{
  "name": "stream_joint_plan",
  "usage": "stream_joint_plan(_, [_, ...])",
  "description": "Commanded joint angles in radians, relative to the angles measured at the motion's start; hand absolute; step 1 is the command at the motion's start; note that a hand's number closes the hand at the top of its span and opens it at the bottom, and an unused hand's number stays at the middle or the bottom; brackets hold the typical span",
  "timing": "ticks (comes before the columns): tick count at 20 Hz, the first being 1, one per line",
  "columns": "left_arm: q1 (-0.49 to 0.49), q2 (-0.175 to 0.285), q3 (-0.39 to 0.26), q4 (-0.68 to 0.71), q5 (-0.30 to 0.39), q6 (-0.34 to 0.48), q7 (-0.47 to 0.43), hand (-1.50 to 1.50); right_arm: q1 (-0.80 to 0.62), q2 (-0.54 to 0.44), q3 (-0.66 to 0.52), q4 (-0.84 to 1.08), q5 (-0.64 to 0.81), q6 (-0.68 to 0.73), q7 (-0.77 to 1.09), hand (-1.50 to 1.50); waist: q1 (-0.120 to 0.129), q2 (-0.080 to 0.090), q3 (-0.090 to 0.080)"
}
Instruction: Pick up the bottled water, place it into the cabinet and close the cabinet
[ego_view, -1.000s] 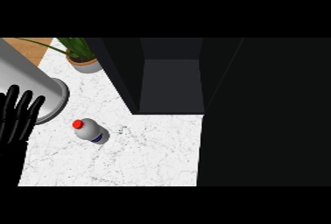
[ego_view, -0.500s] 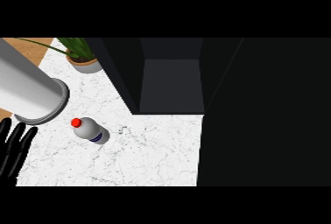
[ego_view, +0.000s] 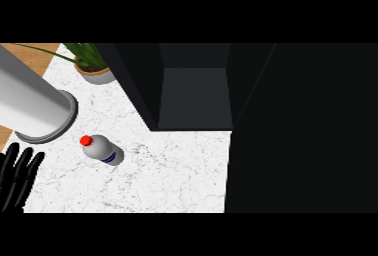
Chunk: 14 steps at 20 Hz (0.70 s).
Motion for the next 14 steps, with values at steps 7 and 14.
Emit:
stream_joint_plan(7, [-0.113,-0.038,0.074,0.280,-0.097,0.052,-0.139,-1.50,0.097,-0.011,0.024,-0.119,0.003,-0.004,0.011,-1.50,-0.003,0.003,-0.001])
stream_joint_plan(14, [-0.197,-0.014,0.104,0.437,-0.076,0.037,-0.147,-1.50,0.286,-0.058,0.061,-0.211,-0.009,0.061,-0.093,-1.50,-0.016,-0.001,0.000])
